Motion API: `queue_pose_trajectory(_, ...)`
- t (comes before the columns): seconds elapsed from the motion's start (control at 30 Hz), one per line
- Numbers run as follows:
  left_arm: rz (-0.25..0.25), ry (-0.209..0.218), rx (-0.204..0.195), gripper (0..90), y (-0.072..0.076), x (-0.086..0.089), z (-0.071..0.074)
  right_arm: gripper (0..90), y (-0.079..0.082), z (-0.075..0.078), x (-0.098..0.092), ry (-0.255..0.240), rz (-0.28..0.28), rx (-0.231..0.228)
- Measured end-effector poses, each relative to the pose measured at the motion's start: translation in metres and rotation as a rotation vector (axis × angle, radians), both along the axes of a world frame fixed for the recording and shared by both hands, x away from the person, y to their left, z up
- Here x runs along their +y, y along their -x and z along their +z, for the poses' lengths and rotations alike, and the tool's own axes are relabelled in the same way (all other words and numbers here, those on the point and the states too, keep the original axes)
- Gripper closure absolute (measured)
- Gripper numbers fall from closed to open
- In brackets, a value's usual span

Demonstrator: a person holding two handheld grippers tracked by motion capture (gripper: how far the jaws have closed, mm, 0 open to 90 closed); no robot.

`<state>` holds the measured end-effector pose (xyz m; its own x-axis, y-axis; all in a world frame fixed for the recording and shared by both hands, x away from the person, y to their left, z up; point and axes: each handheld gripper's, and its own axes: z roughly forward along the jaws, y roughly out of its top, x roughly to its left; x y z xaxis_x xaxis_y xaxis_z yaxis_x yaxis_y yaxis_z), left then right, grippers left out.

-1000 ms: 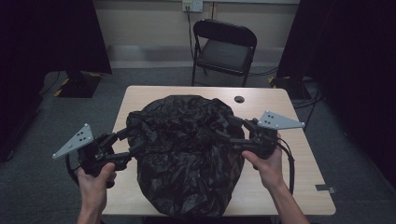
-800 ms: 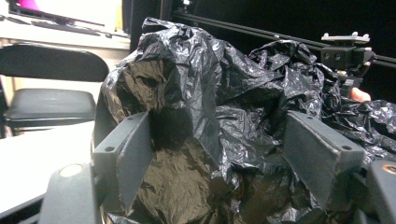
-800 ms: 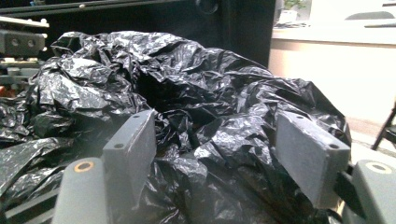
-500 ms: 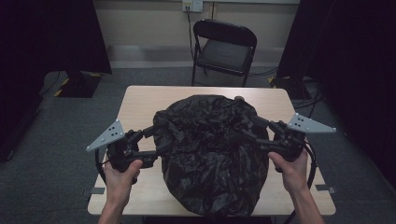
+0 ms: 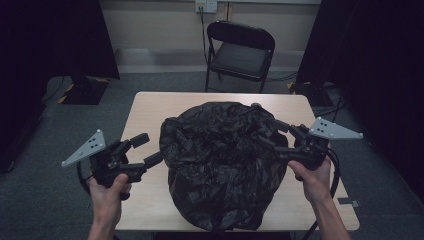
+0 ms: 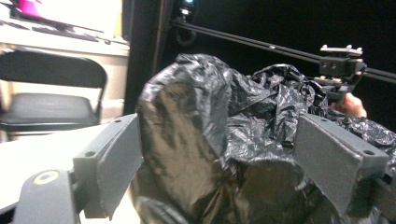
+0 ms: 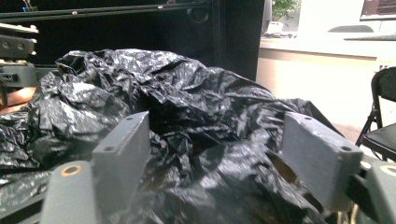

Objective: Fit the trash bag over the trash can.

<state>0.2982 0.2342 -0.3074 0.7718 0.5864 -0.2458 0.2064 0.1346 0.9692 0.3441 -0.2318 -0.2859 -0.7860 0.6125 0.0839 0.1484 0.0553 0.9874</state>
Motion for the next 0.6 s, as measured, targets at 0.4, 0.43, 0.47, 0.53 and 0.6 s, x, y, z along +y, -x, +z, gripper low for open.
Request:
queue_pose_trajectory(0.4,0.155,-0.304,0.065,15.9,0.0,0.014,-0.057,11.2,0.002,0.017,0.014,0.035,0.074,-0.021)
queue_pose_trajectory(0.43,0.159,-0.313,0.085,15.9,-0.002,0.014,-0.064,11.7,0.002,0.019,0.015,0.042,0.078,-0.023)
queue_pose_trajectory(0.47,0.163,-0.318,0.102,15.9,-0.004,0.013,-0.071,13.0,0.002,0.02,0.017,0.046,0.087,-0.028)
queue_pose_trajectory(0.53,0.166,-0.338,0.131,16.0,-0.009,0.012,-0.085,16.8,0.002,0.024,0.019,0.047,0.099,-0.034)
queue_pose_trajectory(0.6,0.188,-0.384,0.158,16.4,-0.012,0.011,-0.098,22.1,0.003,0.028,0.021,0.055,0.1,-0.047)
